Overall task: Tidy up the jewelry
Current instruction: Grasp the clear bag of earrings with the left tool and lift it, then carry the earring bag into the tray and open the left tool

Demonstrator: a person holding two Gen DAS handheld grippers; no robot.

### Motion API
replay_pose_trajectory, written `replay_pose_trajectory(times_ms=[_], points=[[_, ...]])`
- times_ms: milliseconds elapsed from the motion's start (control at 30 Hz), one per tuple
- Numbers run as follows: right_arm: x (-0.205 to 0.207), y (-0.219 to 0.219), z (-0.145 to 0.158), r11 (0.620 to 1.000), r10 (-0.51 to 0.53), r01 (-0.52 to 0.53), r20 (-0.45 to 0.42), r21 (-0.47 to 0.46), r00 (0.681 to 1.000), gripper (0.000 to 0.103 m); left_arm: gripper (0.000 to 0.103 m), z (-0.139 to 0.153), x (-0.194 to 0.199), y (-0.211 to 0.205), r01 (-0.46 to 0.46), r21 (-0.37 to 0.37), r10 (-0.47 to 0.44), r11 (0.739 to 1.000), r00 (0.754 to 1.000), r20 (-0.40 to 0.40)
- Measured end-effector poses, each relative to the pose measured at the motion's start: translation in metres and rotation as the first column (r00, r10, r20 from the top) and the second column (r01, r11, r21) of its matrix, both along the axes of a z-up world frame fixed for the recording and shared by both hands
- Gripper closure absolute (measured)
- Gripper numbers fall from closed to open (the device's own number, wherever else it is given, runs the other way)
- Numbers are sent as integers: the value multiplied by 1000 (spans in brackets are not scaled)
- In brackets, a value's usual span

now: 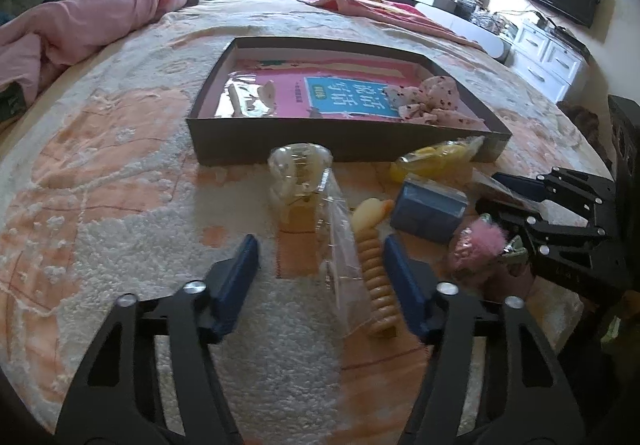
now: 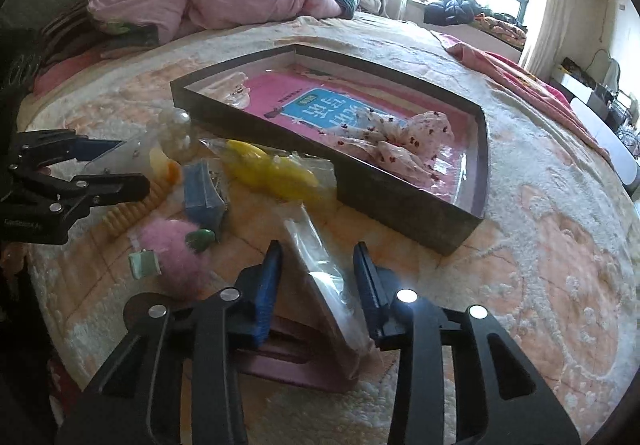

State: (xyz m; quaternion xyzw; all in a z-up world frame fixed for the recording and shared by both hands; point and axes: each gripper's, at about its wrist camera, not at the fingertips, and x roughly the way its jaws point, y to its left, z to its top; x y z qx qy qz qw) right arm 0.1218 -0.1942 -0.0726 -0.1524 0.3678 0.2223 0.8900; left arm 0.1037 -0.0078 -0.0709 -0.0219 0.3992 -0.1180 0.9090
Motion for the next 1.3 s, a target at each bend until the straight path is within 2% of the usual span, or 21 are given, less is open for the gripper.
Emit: replay_pose_trajectory(times_ms=[167,333,367,733,1300], points=[[-3,-12,3,1000,-28,28,9,7,1000,76,79,1,-2,-9,43,7,-43,999,999,3],[-5,-24,6,997,-67,67,6,27,998,78,87,2,-5,-15,55,33,-55,998,998,18],[-6,-25,7,997,-73,73,6,29,997,78,92,4,-6,-14,49,34,-50,998,998,26],[-13,-47,19,983,-152,152,-11,102,988,80,93,29,-17,-11,49,9,-49,999,994,93],[-15,-64,48,958,-199,190,21,216,980,81,93,62,-18,-5,15,-20,-11,1000,984,180]])
